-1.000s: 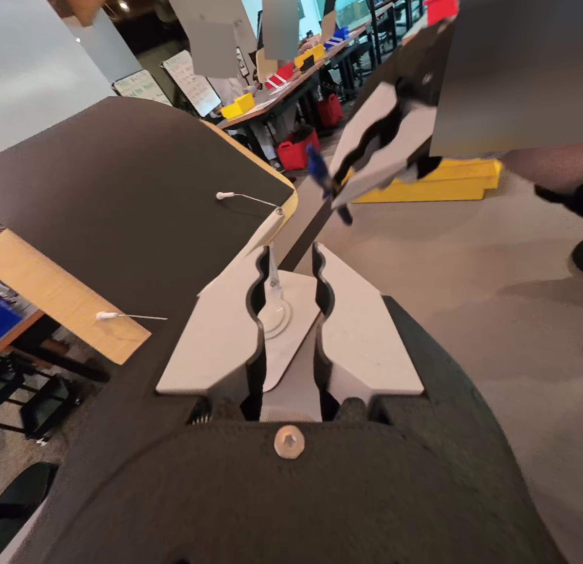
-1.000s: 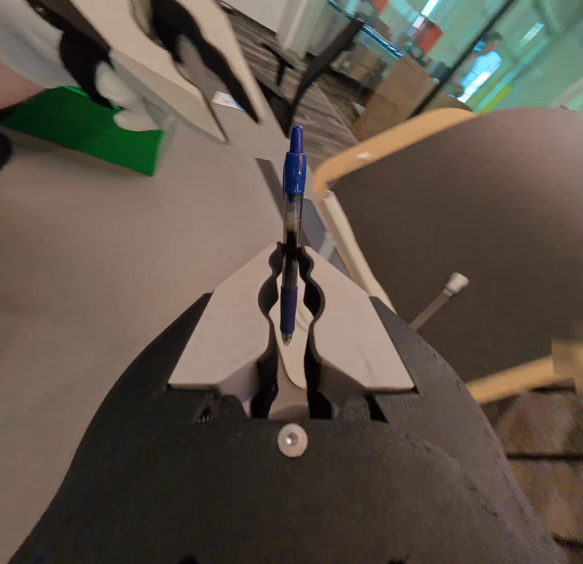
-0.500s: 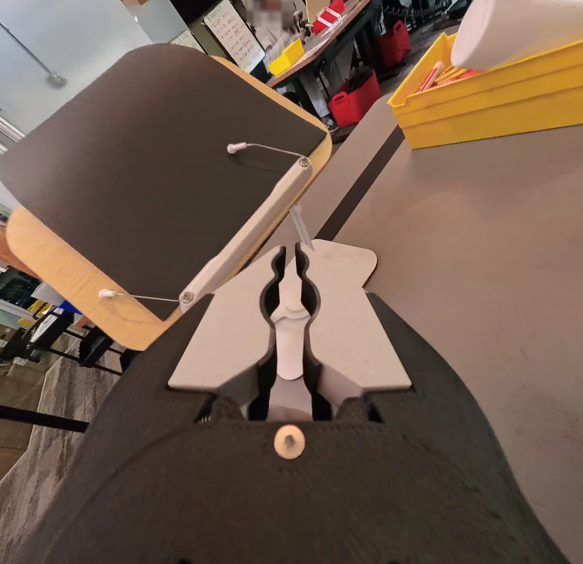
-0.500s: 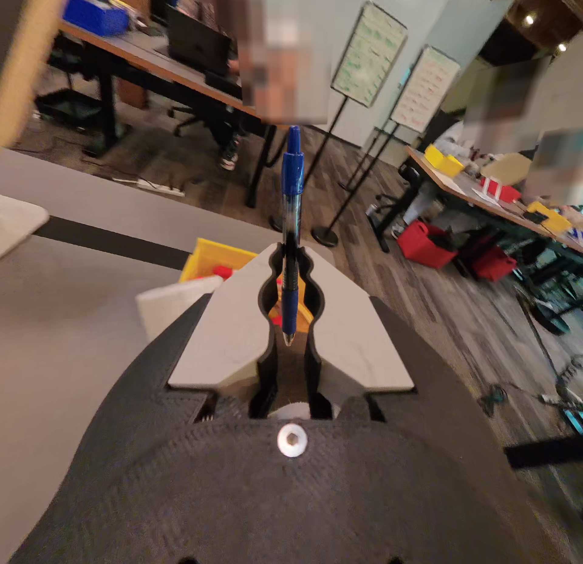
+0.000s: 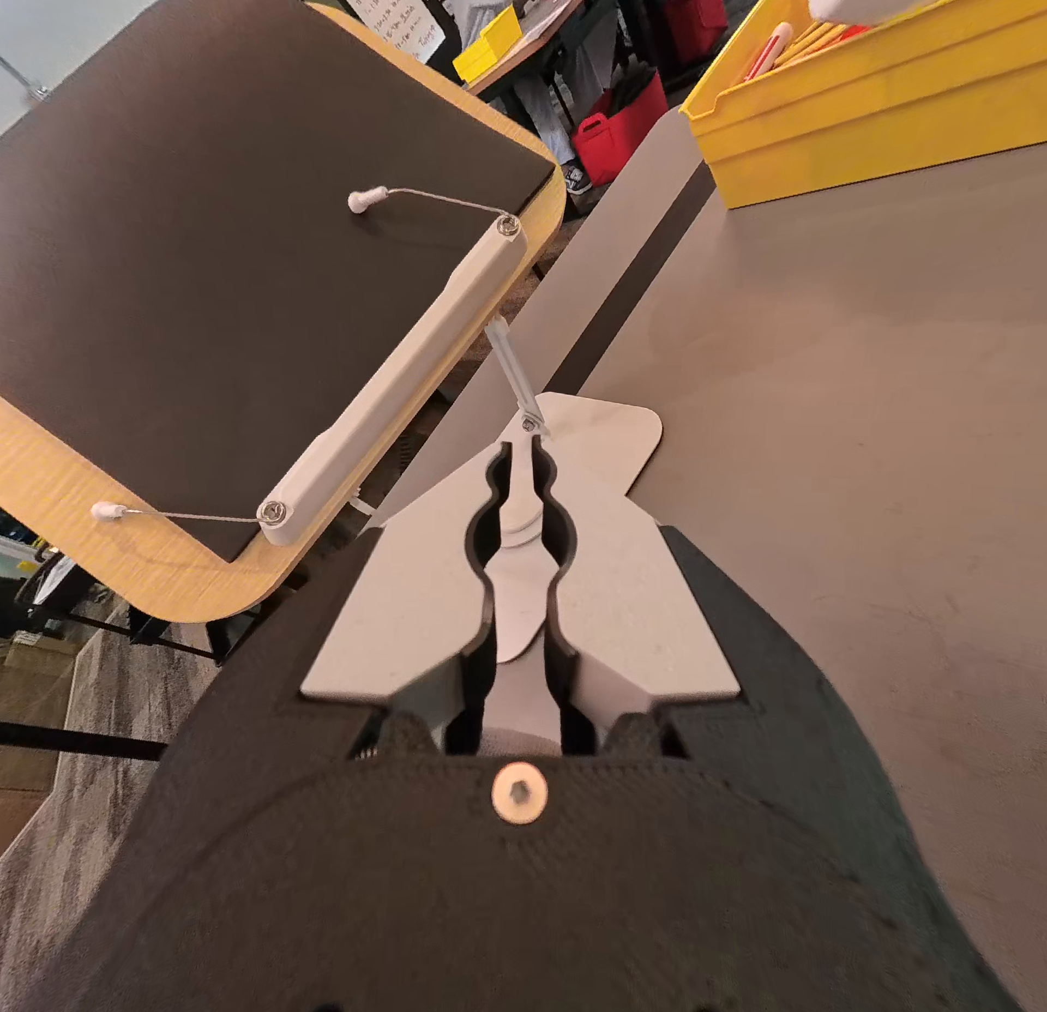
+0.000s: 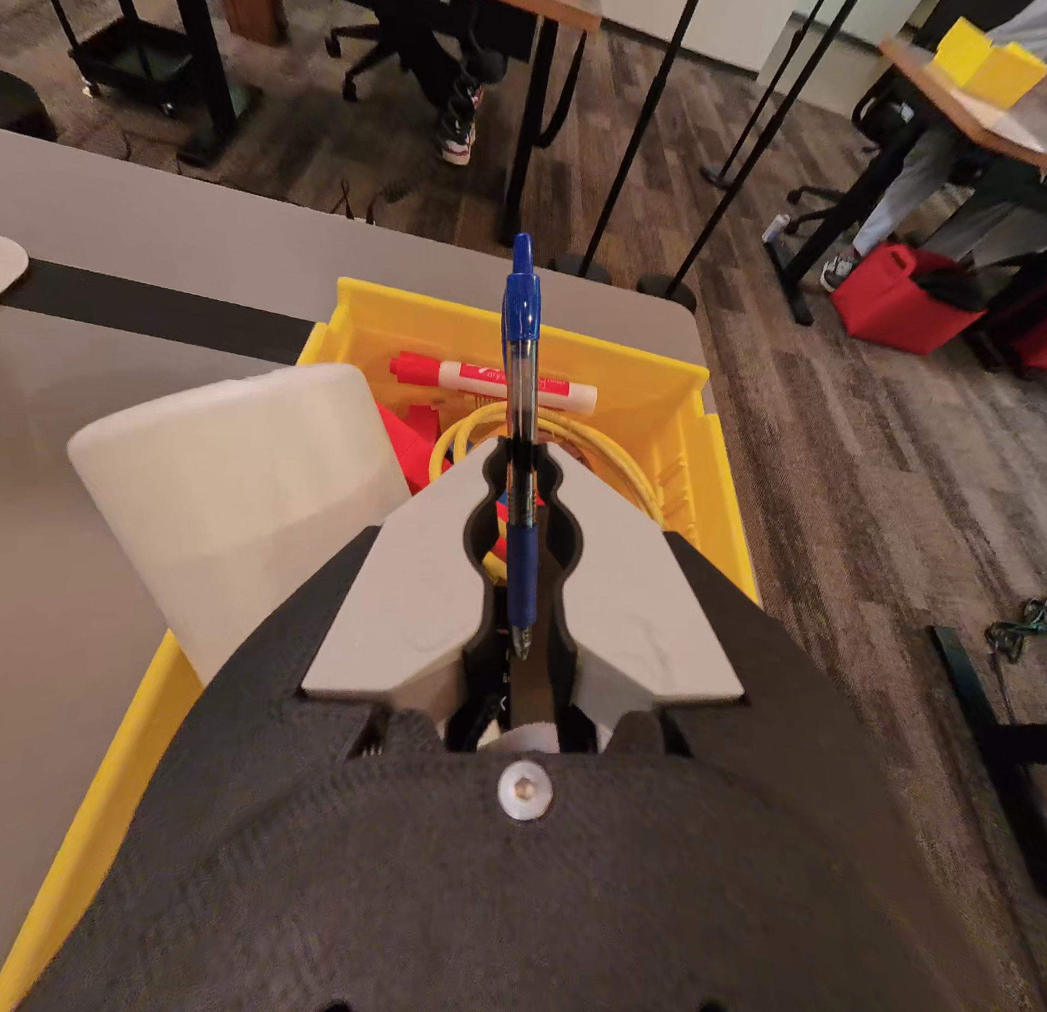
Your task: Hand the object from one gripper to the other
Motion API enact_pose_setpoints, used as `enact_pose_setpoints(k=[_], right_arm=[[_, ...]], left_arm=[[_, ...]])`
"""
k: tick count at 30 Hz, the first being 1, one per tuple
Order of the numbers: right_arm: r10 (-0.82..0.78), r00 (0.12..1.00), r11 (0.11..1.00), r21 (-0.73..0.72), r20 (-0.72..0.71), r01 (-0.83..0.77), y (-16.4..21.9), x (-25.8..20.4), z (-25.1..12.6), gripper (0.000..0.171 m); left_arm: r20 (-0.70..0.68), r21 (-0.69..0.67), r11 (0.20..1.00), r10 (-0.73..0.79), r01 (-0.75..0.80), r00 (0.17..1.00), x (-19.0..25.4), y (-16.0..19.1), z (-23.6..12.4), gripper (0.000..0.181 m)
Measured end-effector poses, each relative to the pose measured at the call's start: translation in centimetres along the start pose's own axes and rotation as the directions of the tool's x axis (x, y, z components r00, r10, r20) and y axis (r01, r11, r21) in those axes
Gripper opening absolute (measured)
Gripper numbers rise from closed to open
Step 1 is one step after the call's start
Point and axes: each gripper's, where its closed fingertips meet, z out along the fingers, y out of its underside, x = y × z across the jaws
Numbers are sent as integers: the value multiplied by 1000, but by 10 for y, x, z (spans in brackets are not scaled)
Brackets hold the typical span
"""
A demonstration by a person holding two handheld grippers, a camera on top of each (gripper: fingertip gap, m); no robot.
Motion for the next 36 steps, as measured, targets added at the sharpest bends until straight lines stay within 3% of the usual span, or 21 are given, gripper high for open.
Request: enact_pose_setpoints(k=[11, 16, 20, 27, 31, 36], right_arm=[[137, 988, 989, 40, 74, -140, -3, -3, 1, 16], [168, 983, 964, 195, 72, -179, -42, 6, -29, 12], [84, 994, 932, 348, 68, -103, -93, -11, -64, 6], [-190, 943, 809, 588, 274, -8, -188, -142, -118, 4], [-373, 874, 785, 608, 312, 119, -200, -224, -122, 4], [-462, 827, 771, 606, 322, 195, -194, -263, -114, 5]], left_arm=[[-24, -31, 999, 9, -10, 1000, 9, 10, 7, 6], [-29, -27, 1000, 3, -4, 1000, 12, 10, 9, 8], [-17, -6, 1000, -12, 12, 1000, 12, 6, 10, 11], [10, 10, 1000, -5, 5, 1000, 13, 5, 12, 11], [31, 30, 999, 37, -38, 999, 12, -8, 8, 11], [60, 59, 986, 150, -153, 987, 12, -42, -9, 12]])
